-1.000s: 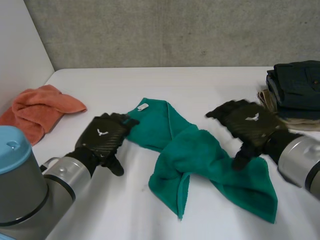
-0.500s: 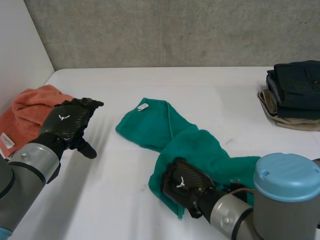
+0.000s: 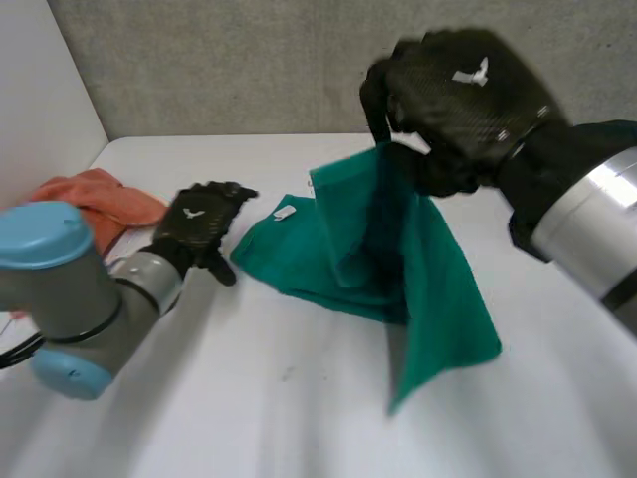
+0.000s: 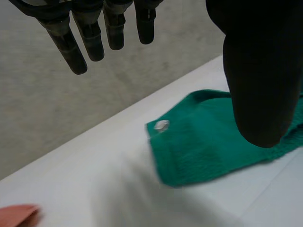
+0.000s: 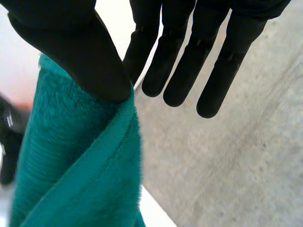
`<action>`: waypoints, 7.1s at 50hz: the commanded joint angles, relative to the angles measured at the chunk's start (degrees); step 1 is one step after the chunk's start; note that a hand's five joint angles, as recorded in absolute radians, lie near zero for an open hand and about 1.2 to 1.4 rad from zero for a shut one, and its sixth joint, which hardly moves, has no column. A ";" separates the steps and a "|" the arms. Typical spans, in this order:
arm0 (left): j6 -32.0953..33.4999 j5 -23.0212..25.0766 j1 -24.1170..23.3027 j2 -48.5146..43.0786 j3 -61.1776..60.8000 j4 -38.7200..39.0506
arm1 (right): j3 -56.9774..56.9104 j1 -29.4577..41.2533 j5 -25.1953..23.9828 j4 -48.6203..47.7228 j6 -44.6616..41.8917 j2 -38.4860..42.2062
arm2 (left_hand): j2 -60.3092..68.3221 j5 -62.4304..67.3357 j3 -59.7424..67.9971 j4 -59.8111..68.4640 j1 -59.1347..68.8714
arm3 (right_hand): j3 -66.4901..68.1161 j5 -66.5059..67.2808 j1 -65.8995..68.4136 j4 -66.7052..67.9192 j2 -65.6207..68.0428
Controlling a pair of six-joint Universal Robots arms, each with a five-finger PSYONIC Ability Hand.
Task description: Fold the laundry.
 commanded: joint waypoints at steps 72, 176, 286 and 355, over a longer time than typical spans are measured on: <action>7.12 -8.67 -5.05 10.69 -14.98 -0.68 | 7.82 -20.68 4.52 -19.68 1.59 30.26 | -1.70 -2.69 -2.10 -1.66 -0.66 | 11.81 13.53 15.19 11.32 12.25; 9.07 -12.18 10.43 0.50 36.08 9.09 | -22.50 -18.05 24.91 -38.61 -5.28 30.88 | 68.23 67.24 67.82 68.27 69.27 | 11.81 13.53 15.19 11.32 12.25; 10.56 -0.30 7.36 1.23 23.30 -33.05 | -28.81 -16.74 12.50 20.77 -30.33 36.47 | 68.23 67.24 67.82 68.27 69.27 | 11.81 13.53 15.19 11.32 12.25; 11.25 10.40 15.79 13.77 -13.14 -15.37 | -10.55 -19.28 11.99 0.98 -15.47 43.09 | 68.23 67.24 67.82 68.27 69.27 | -32.11 -30.40 -28.74 -32.60 -31.67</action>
